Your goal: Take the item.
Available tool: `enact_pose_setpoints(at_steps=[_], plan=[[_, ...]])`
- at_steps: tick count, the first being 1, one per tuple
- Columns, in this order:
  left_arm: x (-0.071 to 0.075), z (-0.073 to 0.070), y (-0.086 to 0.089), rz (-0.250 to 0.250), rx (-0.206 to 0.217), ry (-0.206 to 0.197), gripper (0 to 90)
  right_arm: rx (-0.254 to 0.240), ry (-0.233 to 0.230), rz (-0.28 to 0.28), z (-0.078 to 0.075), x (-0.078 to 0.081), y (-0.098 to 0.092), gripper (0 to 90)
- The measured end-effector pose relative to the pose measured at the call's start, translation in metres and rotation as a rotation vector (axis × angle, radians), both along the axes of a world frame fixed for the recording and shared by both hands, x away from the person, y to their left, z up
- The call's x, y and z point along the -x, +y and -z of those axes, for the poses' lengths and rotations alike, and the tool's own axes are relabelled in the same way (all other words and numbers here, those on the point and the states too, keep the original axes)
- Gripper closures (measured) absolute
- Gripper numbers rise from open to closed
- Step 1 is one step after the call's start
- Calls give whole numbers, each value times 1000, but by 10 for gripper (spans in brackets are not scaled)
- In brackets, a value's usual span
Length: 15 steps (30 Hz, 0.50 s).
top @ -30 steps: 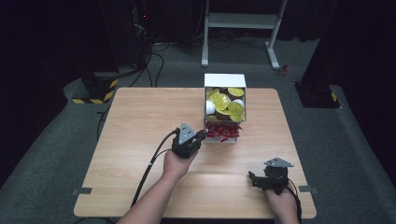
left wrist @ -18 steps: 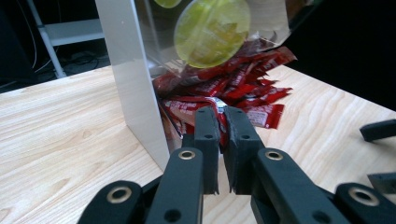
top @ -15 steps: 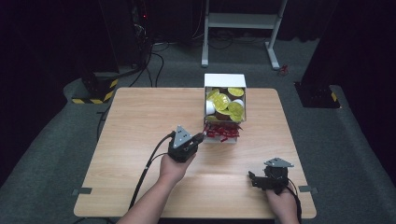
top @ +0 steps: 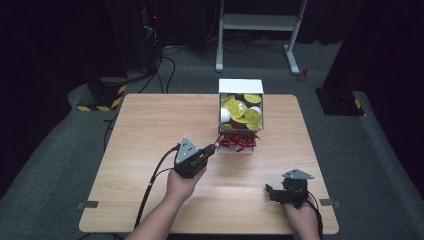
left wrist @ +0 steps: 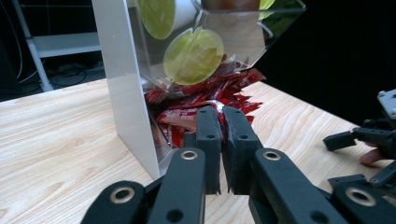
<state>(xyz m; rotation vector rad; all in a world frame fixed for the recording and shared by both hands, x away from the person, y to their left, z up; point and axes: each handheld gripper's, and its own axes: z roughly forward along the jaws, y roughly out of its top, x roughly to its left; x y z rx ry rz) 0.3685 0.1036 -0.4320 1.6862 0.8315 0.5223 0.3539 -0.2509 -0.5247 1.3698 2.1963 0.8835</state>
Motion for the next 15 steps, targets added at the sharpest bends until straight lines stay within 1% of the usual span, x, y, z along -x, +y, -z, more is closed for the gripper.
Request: enact_pose_setpoints(at_steps=[5,8,11,15], plan=[[6,-3,3,2,3,-15,859,-1,2,1,0,0,0,77],[8,-4,4,4,-4,-11,860,-1,2,1,0,0,0,77],[10,-4,7,5,-15,-17,860,0,0,0,0,0,0,77],[13,-3,12,5,-6,-23,860,-1,2,1,0,0,0,77]])
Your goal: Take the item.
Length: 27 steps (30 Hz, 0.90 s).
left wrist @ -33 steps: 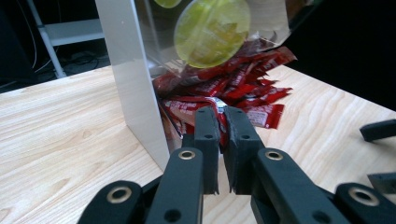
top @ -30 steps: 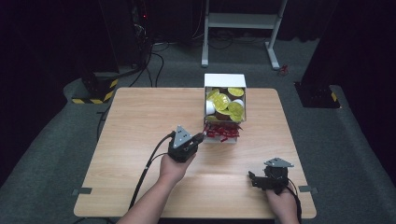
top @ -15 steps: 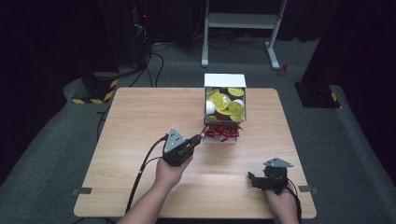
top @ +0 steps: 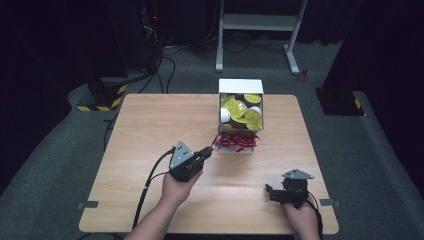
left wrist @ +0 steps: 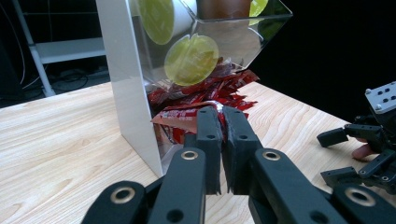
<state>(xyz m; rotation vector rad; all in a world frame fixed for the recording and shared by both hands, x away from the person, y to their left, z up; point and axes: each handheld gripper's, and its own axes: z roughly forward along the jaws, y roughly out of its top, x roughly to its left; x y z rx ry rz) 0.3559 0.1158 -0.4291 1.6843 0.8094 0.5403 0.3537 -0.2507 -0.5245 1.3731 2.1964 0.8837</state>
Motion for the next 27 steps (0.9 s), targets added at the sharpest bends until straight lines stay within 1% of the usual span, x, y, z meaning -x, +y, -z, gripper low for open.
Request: enact_pose_setpoints(at_steps=[4,6,10,15,19,22,25,27], plan=[[0,1,5,0,1,9,860,2,-2,-2,0,0,0,77],[0,0,8,-5,-5,5,860,2,-2,-2,0,0,0,77],[2,-3,13,-12,0,-2,860,0,-1,0,0,0,0,78],[3,-5,21,-30,-3,-7,861,0,-1,0,0,0,0,78],[2,-6,26,-41,-7,-7,860,-1,0,2,0,0,0,78],[0,-8,30,-51,-16,-15,860,-1,0,2,0,0,0,79],[-1,-8,32,-60,-11,-15,861,-1,0,1,0,0,0,79],[-2,-9,34,-64,-20,-17,860,-1,0,2,0,0,0,78]])
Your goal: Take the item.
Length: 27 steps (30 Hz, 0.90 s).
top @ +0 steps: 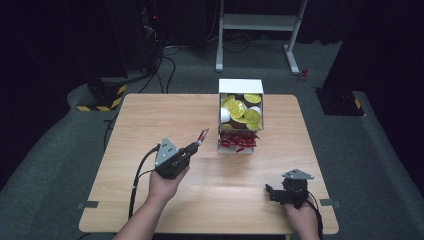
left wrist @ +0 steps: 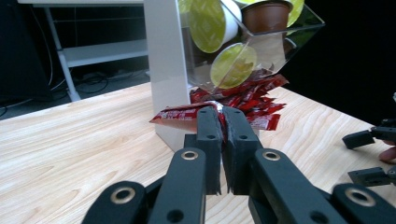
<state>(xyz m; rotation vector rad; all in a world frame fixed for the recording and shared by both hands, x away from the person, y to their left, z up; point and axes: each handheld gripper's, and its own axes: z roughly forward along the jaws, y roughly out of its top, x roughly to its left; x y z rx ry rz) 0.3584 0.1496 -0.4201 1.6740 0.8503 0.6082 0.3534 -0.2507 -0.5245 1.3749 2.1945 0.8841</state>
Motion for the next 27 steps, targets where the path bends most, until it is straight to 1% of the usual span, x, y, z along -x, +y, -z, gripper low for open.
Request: enact_pose_setpoints(at_steps=[3,4,9,22,27], plan=[[-2,-1,3,-11,-4,-6,860,0,0,0,0,0,0,79],[-2,-1,4,-13,0,-2,860,-2,-1,-1,0,0,0,79],[-7,1,8,-26,-9,2,860,-2,0,-2,0,0,0,79],[-14,2,20,-54,-29,0,860,-2,0,-3,0,0,0,79],[-19,4,24,-69,-36,0,860,-2,0,-2,0,0,0,79]])
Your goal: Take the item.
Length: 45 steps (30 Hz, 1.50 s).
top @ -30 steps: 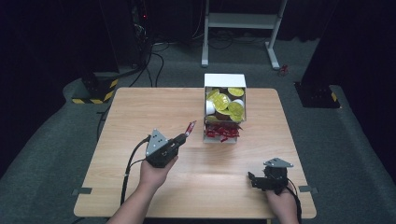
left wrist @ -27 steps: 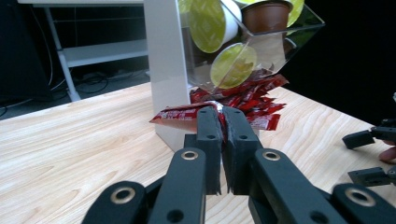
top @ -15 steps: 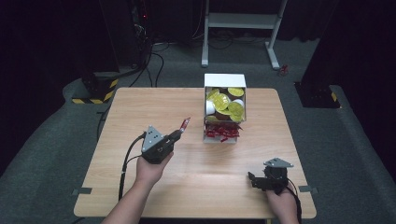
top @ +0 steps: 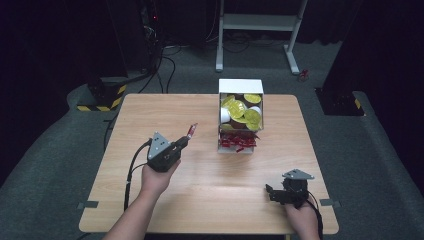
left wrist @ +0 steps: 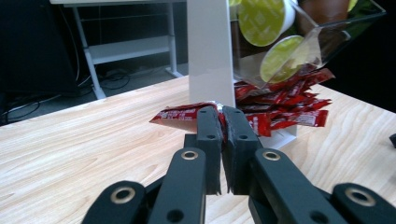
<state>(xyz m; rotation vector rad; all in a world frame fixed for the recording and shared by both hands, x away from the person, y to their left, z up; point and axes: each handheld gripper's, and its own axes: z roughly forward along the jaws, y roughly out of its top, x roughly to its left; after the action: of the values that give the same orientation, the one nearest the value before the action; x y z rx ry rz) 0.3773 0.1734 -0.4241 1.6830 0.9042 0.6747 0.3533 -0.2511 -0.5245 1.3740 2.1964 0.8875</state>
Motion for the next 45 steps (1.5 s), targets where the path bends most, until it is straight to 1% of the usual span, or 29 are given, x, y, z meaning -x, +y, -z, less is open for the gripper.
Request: enact_pose_setpoints(at_steps=[5,7,12,14,18,22,26,27,31,37,39,41,45], plan=[[-9,2,2,-7,3,13,860,5,-5,-9,0,1,-1,80],[-13,3,2,-10,-11,17,860,5,-5,-9,0,1,-1,80],[-20,5,5,-29,-25,27,860,5,-5,-9,0,1,-1,79],[-23,6,6,-31,-26,27,860,5,-5,-9,0,1,-1,79],[-28,10,6,-36,-27,39,860,5,-5,-9,0,1,-1,79],[-34,16,5,-43,-39,63,860,5,-5,-9,0,1,-1,79],[-39,24,4,-55,-38,75,860,6,-5,-9,0,1,-1,79],[-40,26,4,-57,-43,82,860,6,-5,-10,0,1,-1,79],[-46,32,2,-56,-68,88,859,6,-5,-10,0,1,-1,79],[-56,43,0,-74,-67,115,859,7,-6,-10,0,1,-1,78],[-59,46,-2,-76,-78,121,859,6,-5,-10,0,1,-1,78],[-60,50,-4,-74,-82,136,860,6,-6,-10,0,1,-1,78],[-61,55,-10,-64,-109,152,859,6,-5,-10,0,1,-1,79]])
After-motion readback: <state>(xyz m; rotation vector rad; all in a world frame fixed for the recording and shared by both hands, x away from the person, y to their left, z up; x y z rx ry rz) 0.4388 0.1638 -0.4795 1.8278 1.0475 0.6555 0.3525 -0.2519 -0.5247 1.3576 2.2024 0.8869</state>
